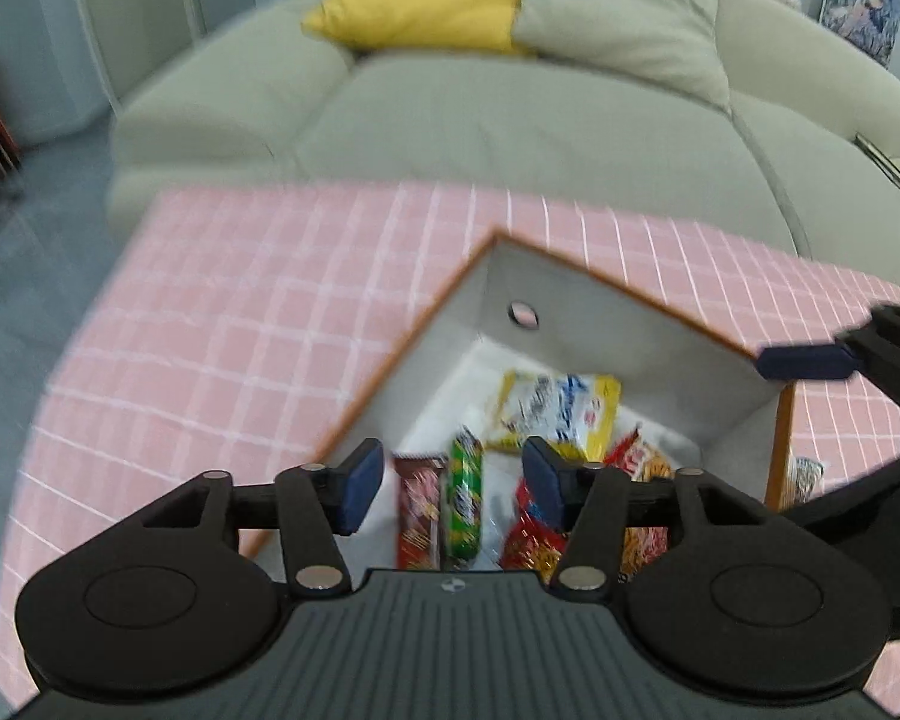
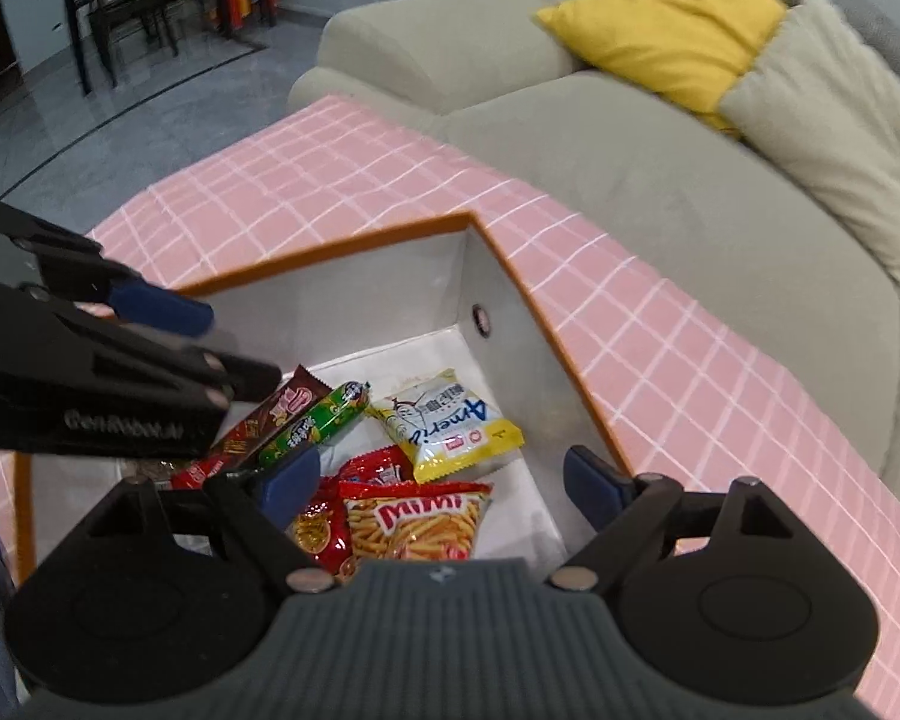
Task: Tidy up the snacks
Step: 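Move both grippers back toward the silver pouch on the table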
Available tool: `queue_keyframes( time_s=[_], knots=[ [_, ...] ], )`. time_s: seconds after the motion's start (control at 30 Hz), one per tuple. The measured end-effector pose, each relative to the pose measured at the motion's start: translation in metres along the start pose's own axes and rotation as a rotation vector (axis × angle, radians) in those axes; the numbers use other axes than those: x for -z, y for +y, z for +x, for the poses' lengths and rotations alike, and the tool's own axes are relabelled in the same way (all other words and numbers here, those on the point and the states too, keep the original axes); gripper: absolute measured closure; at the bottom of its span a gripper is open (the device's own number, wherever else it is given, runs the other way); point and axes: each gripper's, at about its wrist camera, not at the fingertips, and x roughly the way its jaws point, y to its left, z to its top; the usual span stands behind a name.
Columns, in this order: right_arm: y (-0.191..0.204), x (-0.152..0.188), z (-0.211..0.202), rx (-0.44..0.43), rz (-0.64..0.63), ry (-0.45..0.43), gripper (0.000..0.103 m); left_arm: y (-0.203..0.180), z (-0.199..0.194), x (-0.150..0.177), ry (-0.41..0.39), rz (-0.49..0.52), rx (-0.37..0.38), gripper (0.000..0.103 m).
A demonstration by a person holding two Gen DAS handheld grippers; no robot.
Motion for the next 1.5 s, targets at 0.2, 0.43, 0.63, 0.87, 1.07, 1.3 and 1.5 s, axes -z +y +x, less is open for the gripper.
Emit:
queue_keyframes(
  time_s=[0.2,0.43,0.63,0.87,1.07,1.3,1.5],
  knots=[
    [0.003,0.032,-0.057,0.059,0.129,-0.119,0.018,-0.014,-0.054,0.011,-0.16,0.011,-0.009,0.038],
    [-0.004,0.088,-0.11,0.122,0.286,-0.23,0.018,-0.045,-0.096,0.04,-0.284,0.044,0.023,0.037],
    [-0.008,0.137,-0.14,0.177,0.343,-0.281,0.018,-0.073,-0.107,0.066,-0.312,0.092,0.096,0.037],
    [-0.017,0.192,-0.161,0.283,0.364,-0.33,0.017,-0.101,-0.098,0.089,-0.271,0.073,0.173,0.037],
    [-0.035,0.231,-0.151,0.362,0.433,-0.275,0.018,-0.131,-0.075,0.1,-0.178,0.09,0.23,0.037],
    [-0.059,0.252,-0.13,0.338,0.502,-0.211,0.028,-0.157,-0.047,0.102,-0.115,0.146,0.233,0.037],
    [-0.073,0.245,-0.106,0.315,0.462,-0.179,0.033,-0.176,-0.015,0.086,-0.074,0.13,0.238,0.036]
  ],
)
